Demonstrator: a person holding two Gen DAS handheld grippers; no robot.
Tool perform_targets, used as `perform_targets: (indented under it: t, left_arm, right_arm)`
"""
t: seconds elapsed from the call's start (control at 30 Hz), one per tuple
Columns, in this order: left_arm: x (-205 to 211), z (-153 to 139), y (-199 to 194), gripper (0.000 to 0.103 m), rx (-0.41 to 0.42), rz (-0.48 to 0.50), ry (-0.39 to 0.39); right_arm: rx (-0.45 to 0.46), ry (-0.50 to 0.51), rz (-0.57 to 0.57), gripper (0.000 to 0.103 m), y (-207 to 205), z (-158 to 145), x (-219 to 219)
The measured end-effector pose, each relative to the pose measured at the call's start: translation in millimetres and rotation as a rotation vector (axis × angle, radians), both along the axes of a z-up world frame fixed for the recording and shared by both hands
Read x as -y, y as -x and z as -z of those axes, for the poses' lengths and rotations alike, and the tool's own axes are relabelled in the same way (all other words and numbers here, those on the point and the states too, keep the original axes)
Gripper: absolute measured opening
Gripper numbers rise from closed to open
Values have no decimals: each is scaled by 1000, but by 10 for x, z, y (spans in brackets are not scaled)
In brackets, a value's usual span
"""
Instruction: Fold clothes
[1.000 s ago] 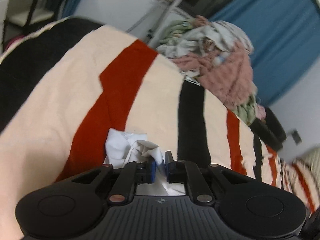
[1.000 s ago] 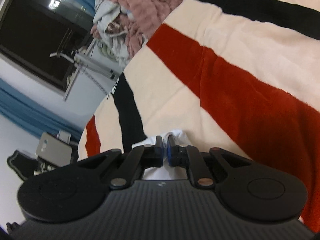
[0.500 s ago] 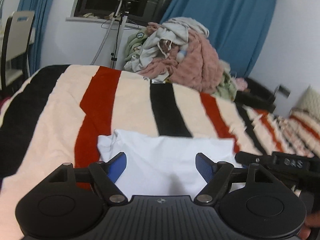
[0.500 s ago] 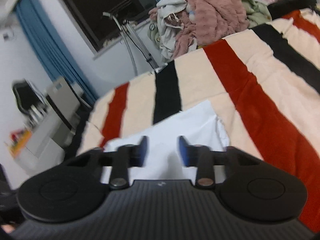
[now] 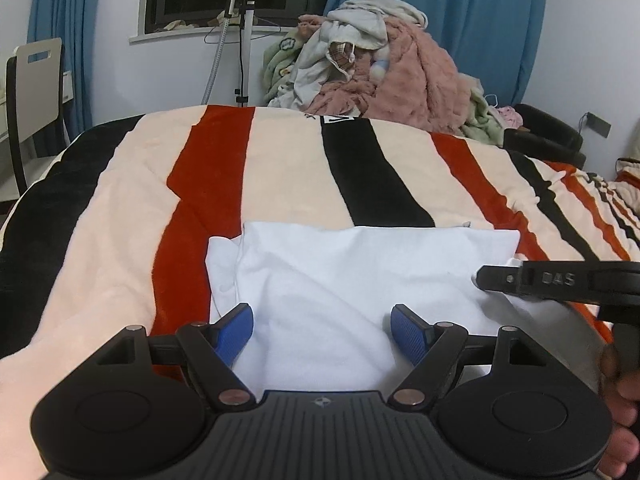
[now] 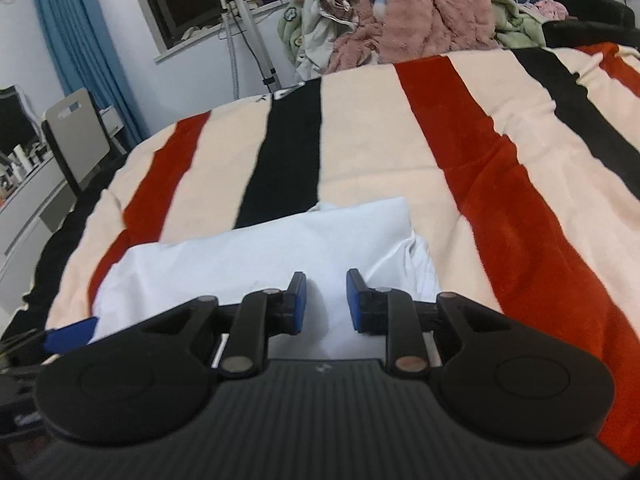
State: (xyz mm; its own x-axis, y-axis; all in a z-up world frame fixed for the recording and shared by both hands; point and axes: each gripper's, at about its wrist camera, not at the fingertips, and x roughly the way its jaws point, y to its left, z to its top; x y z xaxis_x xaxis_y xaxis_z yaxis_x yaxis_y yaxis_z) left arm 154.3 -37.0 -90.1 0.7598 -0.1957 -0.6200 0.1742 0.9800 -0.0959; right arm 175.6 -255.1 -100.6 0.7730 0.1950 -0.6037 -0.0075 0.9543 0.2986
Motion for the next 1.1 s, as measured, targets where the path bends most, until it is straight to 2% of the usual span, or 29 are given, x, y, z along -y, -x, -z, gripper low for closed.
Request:
perform_targets:
  t: [0.1, 0.3, 0.47, 0.63, 0.83, 0.97, 1.1]
  left_arm:
    - [-13, -77, 118, 77, 6, 6, 8]
    - [-46, -213, 488, 77, 30, 16, -2]
    - [-77, -162, 742, 77, 7, 10, 5]
    - [-62, -26, 826, 77, -25, -3, -11]
    - [-62, 27, 866, 77, -22, -15, -6]
    - [-143, -78, 963, 77, -18, -35, 43]
    - [-320, -312, 1130, 80, 11, -64, 170]
  right_arm:
    - [27, -14, -32, 25, 232, -170, -32]
    - [90, 19, -74, 25, 733, -429, -138]
    - [14, 38, -65, 25, 957, -264, -184]
    - [-32, 85, -70, 23, 956, -54, -258]
    - [-24, 85, -66, 23, 991, 30, -256]
    - [-22, 75, -58, 23, 998, 23, -254]
    - [-25, 66, -51, 23, 994, 20, -255]
